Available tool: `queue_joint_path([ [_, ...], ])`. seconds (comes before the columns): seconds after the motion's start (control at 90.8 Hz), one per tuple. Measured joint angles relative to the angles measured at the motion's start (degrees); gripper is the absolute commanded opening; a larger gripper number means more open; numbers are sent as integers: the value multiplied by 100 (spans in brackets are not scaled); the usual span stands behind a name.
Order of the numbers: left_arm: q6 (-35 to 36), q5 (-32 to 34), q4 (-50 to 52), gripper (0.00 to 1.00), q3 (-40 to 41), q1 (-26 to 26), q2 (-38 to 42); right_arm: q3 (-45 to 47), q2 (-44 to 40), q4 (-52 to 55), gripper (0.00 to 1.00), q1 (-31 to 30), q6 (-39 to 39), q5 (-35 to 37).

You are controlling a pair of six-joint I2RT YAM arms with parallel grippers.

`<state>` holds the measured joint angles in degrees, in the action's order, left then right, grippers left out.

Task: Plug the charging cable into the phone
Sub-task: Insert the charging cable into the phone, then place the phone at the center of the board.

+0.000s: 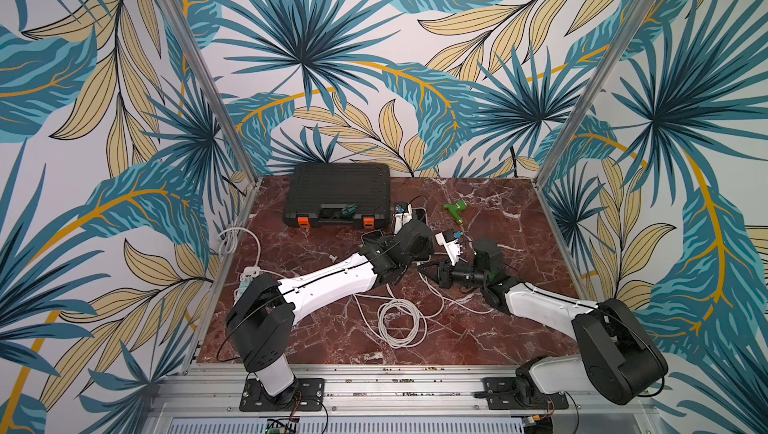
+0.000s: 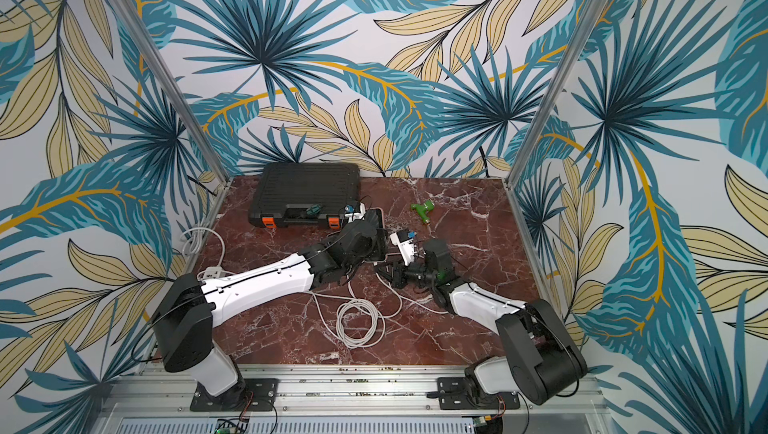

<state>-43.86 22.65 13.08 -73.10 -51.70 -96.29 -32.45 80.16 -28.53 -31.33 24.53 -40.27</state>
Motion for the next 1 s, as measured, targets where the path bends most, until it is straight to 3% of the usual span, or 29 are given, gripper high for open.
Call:
queue_joint_path([
  [0.066, 37, -52, 254, 39, -11, -33, -48, -151, -61, 57, 55, 111, -214, 177],
  [0.11, 83, -105, 391, 40, -81, 28, -90, -157, -118, 127, 59, 214, -343, 267],
  [0.33, 566, -382, 774, 43, -564, 544, -590, 238, -977, 210, 65, 203, -516, 662],
  [0.43, 1038, -496, 789, 44, -717, 699, -857, 553, -1582, 452, 65, 195, -382, 1263],
  [0.562, 2181, -903, 820, 48, -1311, 719, -1353, 654, -2361, 1311, 67, 195, -2, 2514],
  [0.727, 4325, -1425, 782, 55, -2251, 313, -1941, 654, -3388, 2337, 67, 199, 472, 3729],
  [0.87, 6006, -1635, 1071, 56, -3165, -219, -2573, 656, -4216, 3158, 67, 201, 809, 4183],
  [1.002, 6887, -1891, 1589, 57, -3832, -350, -3121, 675, -4878, 3713, 67, 208, 1014, 4120],
])
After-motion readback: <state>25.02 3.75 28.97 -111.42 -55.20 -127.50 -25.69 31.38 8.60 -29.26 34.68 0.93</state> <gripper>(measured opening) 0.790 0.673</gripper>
